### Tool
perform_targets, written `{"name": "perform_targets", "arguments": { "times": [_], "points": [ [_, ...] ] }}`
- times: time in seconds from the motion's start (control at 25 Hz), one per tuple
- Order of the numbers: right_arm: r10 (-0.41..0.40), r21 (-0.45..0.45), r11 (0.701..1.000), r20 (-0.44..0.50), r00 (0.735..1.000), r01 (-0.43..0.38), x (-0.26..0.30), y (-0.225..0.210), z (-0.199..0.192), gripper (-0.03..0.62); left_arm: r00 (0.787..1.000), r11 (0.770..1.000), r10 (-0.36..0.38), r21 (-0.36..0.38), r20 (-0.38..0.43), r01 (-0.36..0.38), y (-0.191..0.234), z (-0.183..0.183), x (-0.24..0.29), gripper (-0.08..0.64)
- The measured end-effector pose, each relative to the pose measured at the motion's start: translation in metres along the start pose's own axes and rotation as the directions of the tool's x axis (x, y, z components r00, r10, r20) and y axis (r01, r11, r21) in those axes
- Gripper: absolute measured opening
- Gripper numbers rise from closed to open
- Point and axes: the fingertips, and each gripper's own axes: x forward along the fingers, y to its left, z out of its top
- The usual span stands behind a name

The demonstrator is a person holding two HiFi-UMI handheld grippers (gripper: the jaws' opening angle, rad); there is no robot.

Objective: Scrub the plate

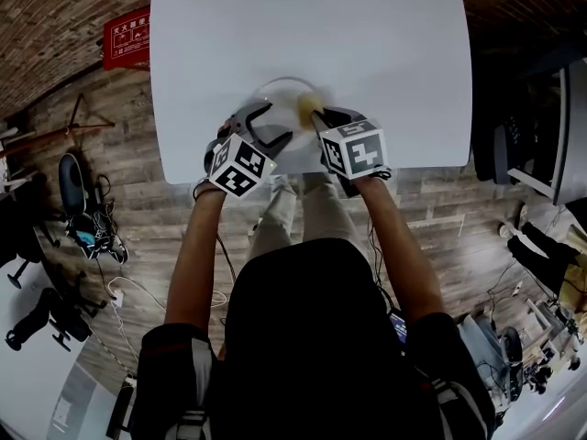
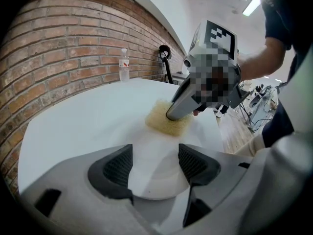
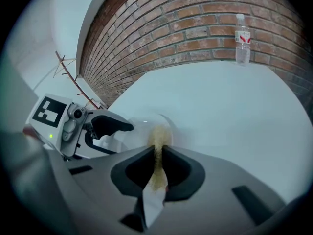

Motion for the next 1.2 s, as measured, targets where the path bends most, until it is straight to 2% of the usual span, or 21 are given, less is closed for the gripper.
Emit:
{"name": "perform_targets", "arguments": {
  "times": [0.36,0.56,1.2],
  "points": [
    [0.028,-0.021,0.999,-0.031,0.999,-0.028,0.001,0.018,-0.015,0.041,1.000,1.000,0.004,-0.004,-0.001,-0.004,0.001,0.000,0.000,0.288],
    [0.035,-0.063,0.997,-0.047,0.998,-0.038,0.001,0.033,-0.023,0.041,1.000,1.000,0.004,-0.006,0.000,-0.004,0.002,0.000,-0.001,0.288],
    [0.038,-0.060,0.997,-0.057,0.998,-0.041,-0.001,0.028,-0.025,0.042,1.000,1.000,0.008,-0.011,-0.007,-0.008,0.003,-0.001,-0.001,0.288]
  ]
}}
